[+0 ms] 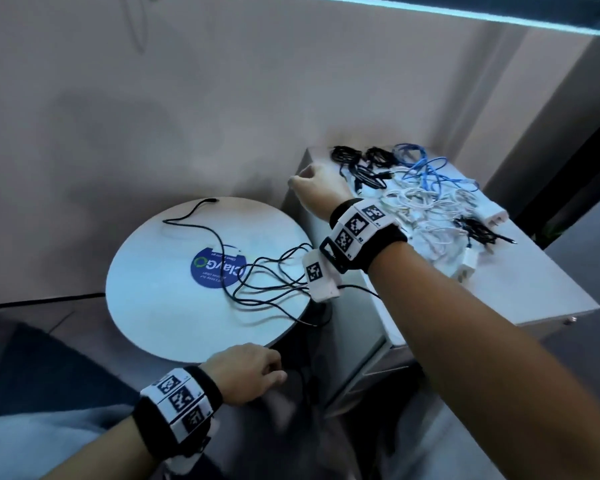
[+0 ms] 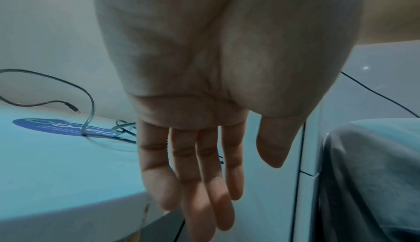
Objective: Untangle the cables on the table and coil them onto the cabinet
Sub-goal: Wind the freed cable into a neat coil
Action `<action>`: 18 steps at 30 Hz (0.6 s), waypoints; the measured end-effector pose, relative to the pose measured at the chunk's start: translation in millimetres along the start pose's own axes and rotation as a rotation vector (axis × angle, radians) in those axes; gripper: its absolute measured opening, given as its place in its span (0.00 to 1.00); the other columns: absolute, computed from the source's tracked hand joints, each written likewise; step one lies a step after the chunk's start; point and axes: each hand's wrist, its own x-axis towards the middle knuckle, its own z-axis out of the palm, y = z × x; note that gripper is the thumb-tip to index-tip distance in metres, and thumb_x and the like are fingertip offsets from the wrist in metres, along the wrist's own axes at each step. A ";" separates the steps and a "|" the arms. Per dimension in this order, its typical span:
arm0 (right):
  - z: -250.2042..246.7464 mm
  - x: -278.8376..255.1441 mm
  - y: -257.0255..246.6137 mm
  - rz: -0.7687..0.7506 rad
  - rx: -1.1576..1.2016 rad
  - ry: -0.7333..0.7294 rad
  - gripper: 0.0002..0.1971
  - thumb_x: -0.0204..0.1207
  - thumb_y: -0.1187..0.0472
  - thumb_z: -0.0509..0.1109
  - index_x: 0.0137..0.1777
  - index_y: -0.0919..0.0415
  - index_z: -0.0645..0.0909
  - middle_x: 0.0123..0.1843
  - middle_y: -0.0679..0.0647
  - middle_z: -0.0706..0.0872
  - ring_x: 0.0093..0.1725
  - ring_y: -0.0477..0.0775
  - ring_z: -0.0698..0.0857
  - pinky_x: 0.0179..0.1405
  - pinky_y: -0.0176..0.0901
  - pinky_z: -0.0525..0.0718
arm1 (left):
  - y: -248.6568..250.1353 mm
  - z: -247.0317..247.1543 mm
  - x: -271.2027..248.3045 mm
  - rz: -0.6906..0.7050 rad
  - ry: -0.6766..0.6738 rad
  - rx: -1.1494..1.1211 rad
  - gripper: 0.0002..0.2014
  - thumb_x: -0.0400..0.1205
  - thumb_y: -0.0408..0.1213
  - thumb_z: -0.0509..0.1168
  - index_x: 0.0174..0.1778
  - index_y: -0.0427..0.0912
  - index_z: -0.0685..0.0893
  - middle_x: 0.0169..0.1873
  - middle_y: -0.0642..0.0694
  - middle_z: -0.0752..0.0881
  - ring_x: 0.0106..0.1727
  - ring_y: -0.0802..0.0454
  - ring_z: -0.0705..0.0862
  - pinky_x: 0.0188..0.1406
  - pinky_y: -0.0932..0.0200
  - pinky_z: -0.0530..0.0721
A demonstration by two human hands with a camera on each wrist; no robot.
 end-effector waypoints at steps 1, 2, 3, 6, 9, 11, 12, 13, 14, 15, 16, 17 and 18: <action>14.3 -2.6 -2.1 -0.004 0.015 -0.047 0.13 0.81 0.51 0.64 0.57 0.58 0.84 0.54 0.56 0.87 0.54 0.56 0.85 0.49 0.42 0.77 | -3.5 -3.7 0.1 -0.004 0.005 -0.009 0.15 0.86 0.60 0.57 0.57 0.57 0.83 0.51 0.55 0.86 0.54 0.51 0.83 0.57 0.47 0.83; 28.3 -6.6 -2.9 -0.005 0.024 -0.100 0.14 0.81 0.51 0.64 0.56 0.59 0.84 0.53 0.56 0.88 0.53 0.57 0.87 0.50 0.44 0.81 | -8.5 -8.6 0.1 -0.011 0.024 -0.025 0.15 0.86 0.59 0.58 0.57 0.57 0.83 0.53 0.54 0.86 0.55 0.50 0.84 0.58 0.47 0.83; 43.2 -9.7 -1.4 -0.004 0.025 -0.161 0.13 0.81 0.52 0.64 0.54 0.60 0.85 0.52 0.56 0.90 0.51 0.58 0.88 0.52 0.47 0.85 | -14.2 -14.9 -0.5 -0.025 0.058 -0.042 0.15 0.86 0.59 0.58 0.58 0.56 0.84 0.54 0.53 0.87 0.55 0.50 0.84 0.58 0.47 0.83; 86.8 -22.6 14.5 0.001 -0.099 -0.321 0.13 0.80 0.56 0.64 0.51 0.63 0.87 0.50 0.60 0.92 0.50 0.62 0.90 0.56 0.53 0.89 | -33.0 -36.0 -4.5 -0.108 0.194 -0.074 0.13 0.86 0.56 0.62 0.56 0.54 0.85 0.53 0.53 0.88 0.52 0.49 0.84 0.56 0.50 0.83; 125.5 -41.0 43.1 -0.010 -0.382 -0.431 0.15 0.80 0.53 0.65 0.59 0.61 0.86 0.60 0.60 0.89 0.59 0.62 0.86 0.55 0.46 0.83 | -46.8 -49.0 -9.3 -0.192 0.295 -0.110 0.11 0.85 0.54 0.63 0.55 0.53 0.85 0.52 0.53 0.88 0.52 0.50 0.84 0.54 0.51 0.83; 143.8 -54.0 63.1 -0.034 -0.488 -0.483 0.18 0.81 0.52 0.66 0.66 0.59 0.81 0.67 0.58 0.85 0.65 0.61 0.84 0.59 0.47 0.81 | -51.3 -51.9 -10.0 -0.231 0.337 -0.133 0.11 0.85 0.53 0.63 0.55 0.53 0.85 0.52 0.54 0.88 0.53 0.51 0.84 0.53 0.53 0.82; 150.2 -59.3 71.5 -0.055 -0.515 -0.484 0.19 0.81 0.52 0.66 0.69 0.58 0.79 0.68 0.58 0.83 0.66 0.61 0.82 0.61 0.49 0.81 | -52.1 -52.4 -9.4 -0.248 0.342 -0.138 0.11 0.85 0.52 0.63 0.57 0.53 0.85 0.53 0.55 0.88 0.54 0.51 0.84 0.54 0.53 0.81; 154.9 -63.1 78.1 -0.074 -0.530 -0.474 0.18 0.82 0.53 0.66 0.69 0.57 0.79 0.68 0.58 0.82 0.66 0.61 0.82 0.62 0.50 0.81 | -52.6 -51.9 -7.9 -0.262 0.335 -0.140 0.12 0.86 0.52 0.63 0.59 0.52 0.84 0.55 0.55 0.88 0.56 0.51 0.83 0.55 0.53 0.81; 159.2 -64.4 83.5 -0.087 -0.525 -0.464 0.16 0.82 0.54 0.65 0.66 0.57 0.79 0.66 0.58 0.82 0.65 0.61 0.82 0.60 0.50 0.82 | -52.5 -51.1 -5.6 -0.271 0.322 -0.137 0.13 0.86 0.51 0.63 0.63 0.52 0.83 0.57 0.54 0.88 0.59 0.51 0.83 0.57 0.52 0.81; 162.2 -65.0 87.3 -0.092 -0.502 -0.460 0.12 0.81 0.55 0.65 0.62 0.56 0.80 0.63 0.57 0.84 0.62 0.61 0.83 0.58 0.50 0.83 | -51.7 -50.2 -3.1 -0.281 0.304 -0.126 0.15 0.86 0.51 0.63 0.66 0.51 0.82 0.61 0.53 0.87 0.62 0.50 0.83 0.60 0.52 0.80; 163.7 -65.1 89.3 -0.091 -0.470 -0.462 0.07 0.81 0.55 0.65 0.56 0.54 0.81 0.58 0.56 0.86 0.59 0.61 0.84 0.55 0.49 0.83 | -50.8 -48.8 0.0 -0.293 0.288 -0.113 0.18 0.86 0.51 0.64 0.71 0.50 0.80 0.65 0.51 0.85 0.66 0.49 0.81 0.63 0.51 0.79; 164.1 -65.4 89.9 -0.092 -0.427 -0.468 0.04 0.81 0.56 0.65 0.50 0.53 0.80 0.54 0.55 0.88 0.57 0.60 0.85 0.51 0.48 0.83 | -50.0 -47.2 3.3 -0.308 0.279 -0.105 0.21 0.86 0.51 0.64 0.75 0.50 0.77 0.69 0.49 0.82 0.69 0.47 0.80 0.66 0.50 0.78; 162.9 -65.2 90.2 -0.104 -0.374 -0.471 0.03 0.81 0.56 0.66 0.47 0.52 0.80 0.52 0.55 0.88 0.55 0.60 0.85 0.48 0.47 0.81 | -50.1 -45.7 6.3 -0.324 0.280 -0.101 0.24 0.86 0.50 0.64 0.78 0.49 0.74 0.73 0.47 0.78 0.71 0.45 0.78 0.68 0.49 0.77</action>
